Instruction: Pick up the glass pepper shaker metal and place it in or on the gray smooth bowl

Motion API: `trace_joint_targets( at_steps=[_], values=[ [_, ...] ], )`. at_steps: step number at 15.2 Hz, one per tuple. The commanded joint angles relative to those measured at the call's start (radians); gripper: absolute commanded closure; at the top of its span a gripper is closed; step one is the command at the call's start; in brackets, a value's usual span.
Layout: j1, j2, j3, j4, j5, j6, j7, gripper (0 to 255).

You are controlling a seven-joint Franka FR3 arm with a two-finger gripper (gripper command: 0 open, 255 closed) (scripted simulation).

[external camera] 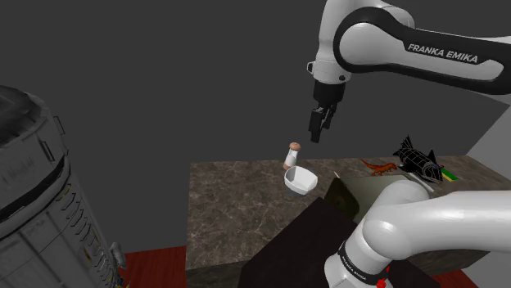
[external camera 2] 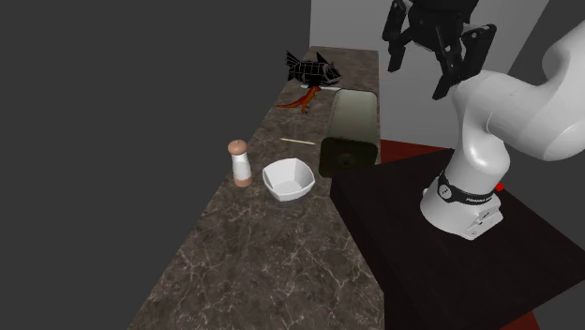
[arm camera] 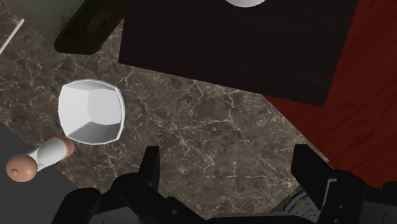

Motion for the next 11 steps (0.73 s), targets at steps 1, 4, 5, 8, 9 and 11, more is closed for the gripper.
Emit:
trace_joint_targets(
  at_steps=[1,4,5,8,9,11],
  values=[
    [0.000,0.000,0.000,0.000,0.000,0.000,0.000,0],
    [-0.021,0.034,-0.044,-0.047,-0.038,0.093,-0.032,0],
    [-0.028,0.048,-0.058,-0.060,-0.050,0.124,-0.042,0],
    [-0.051,0.099,-0.103,-0.090,-0.086,0.220,-0.071,0],
    [-0.058,0.119,-0.118,-0.098,-0.098,0.253,-0.081,0],
    [-0.073,0.163,-0.148,-0.109,-0.119,0.318,-0.099,0]
  ],
)
